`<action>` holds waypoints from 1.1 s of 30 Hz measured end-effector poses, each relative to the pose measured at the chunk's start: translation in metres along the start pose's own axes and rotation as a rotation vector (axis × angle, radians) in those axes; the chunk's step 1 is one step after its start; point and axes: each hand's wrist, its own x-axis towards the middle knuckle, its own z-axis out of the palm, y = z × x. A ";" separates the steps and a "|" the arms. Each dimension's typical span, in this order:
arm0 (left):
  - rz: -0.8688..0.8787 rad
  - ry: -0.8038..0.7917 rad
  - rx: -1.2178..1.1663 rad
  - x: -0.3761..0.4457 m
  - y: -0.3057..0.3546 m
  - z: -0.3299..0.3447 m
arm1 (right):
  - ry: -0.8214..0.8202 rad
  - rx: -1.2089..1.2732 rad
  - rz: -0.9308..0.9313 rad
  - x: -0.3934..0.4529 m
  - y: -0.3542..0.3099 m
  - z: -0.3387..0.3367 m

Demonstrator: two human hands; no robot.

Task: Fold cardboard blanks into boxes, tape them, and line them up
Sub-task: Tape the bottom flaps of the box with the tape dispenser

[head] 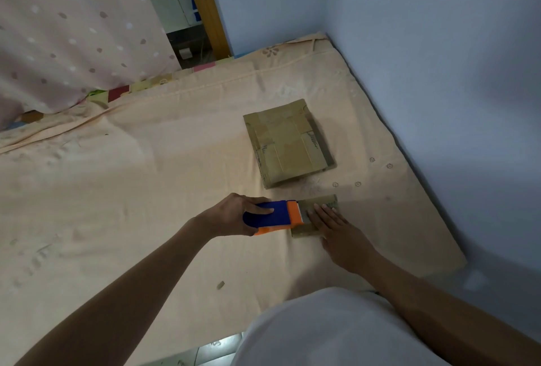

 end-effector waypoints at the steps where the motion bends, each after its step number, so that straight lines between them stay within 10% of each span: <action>1: -0.005 -0.006 0.001 0.000 0.000 0.000 | 0.007 -0.007 -0.007 0.000 0.000 -0.001; 33: -0.060 -0.038 0.077 0.004 0.009 0.004 | 0.106 -0.134 -0.069 -0.020 0.009 -0.008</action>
